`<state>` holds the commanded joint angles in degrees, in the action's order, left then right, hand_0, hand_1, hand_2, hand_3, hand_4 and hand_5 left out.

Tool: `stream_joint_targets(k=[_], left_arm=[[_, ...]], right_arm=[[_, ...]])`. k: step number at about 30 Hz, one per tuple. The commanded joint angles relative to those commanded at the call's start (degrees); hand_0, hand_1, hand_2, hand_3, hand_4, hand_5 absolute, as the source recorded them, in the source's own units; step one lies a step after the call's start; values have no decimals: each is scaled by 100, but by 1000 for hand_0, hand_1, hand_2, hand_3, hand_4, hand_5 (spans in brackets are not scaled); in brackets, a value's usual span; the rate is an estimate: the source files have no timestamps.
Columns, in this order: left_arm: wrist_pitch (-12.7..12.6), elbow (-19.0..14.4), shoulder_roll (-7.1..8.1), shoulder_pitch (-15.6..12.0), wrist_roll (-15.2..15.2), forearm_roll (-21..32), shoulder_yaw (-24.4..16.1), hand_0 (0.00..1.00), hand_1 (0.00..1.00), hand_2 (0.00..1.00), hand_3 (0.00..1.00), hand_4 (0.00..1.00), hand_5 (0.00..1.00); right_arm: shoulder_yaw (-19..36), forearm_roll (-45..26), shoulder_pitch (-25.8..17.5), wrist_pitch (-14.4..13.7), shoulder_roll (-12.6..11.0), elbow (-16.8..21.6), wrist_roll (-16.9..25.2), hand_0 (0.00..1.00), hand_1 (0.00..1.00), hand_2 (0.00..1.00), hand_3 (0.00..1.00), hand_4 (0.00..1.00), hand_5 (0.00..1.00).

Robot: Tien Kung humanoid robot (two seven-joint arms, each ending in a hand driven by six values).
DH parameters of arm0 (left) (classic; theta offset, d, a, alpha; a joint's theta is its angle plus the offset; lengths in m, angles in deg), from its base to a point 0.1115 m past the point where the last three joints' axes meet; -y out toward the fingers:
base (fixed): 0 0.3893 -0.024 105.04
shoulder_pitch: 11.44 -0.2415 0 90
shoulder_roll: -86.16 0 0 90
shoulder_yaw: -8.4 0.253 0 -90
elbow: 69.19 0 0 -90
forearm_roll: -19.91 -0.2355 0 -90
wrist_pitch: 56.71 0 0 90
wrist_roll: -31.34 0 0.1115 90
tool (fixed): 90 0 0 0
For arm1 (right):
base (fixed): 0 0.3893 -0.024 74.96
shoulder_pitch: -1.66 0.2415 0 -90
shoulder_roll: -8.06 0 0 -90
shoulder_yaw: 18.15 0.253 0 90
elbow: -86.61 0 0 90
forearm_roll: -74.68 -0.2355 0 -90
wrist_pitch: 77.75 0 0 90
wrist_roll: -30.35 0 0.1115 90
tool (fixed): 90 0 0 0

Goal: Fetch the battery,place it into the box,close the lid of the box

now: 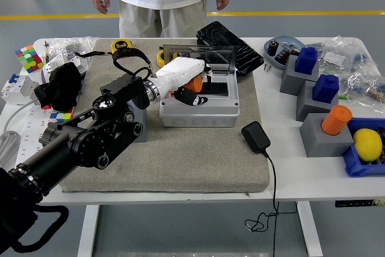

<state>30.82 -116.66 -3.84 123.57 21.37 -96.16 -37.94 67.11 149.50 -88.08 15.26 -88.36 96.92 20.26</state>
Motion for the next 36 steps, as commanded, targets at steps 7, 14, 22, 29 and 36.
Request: stream_joint_targets(k=[7, 14, 22, 29, 36], left_arm=[[-62, -15, 0, 12, -70, -10, -60, 528, 608, 565, 754, 998, 3], [-72, -96, 0, -33, -92, 90, -74, 631, 672, 671, 787, 998, 56], [-249, -421, 0, -153, -274, 282, -262, 616, 658, 660, 777, 998, 87], [-372, -677, 0, -138, -362, 393, -631, 609, 658, 658, 769, 998, 109], [-307, -495, 0, -47, -151, 152, -1023, 666, 709, 725, 782, 998, 133]], right_arm=[[-18, -33, 17, 1, 0, 0, 14, 741, 705, 708, 705, 998, 546], [10, -33, 9, -1, 5, 0, 9, 741, 705, 708, 706, 998, 545], [16, -50, -2, -2, 20, 0, 19, 741, 705, 708, 704, 998, 545], [26, -51, 4, -3, 27, 0, 14, 740, 705, 708, 705, 998, 544], [26, -55, 11, -6, 31, 0, 12, 740, 705, 708, 706, 998, 544]])
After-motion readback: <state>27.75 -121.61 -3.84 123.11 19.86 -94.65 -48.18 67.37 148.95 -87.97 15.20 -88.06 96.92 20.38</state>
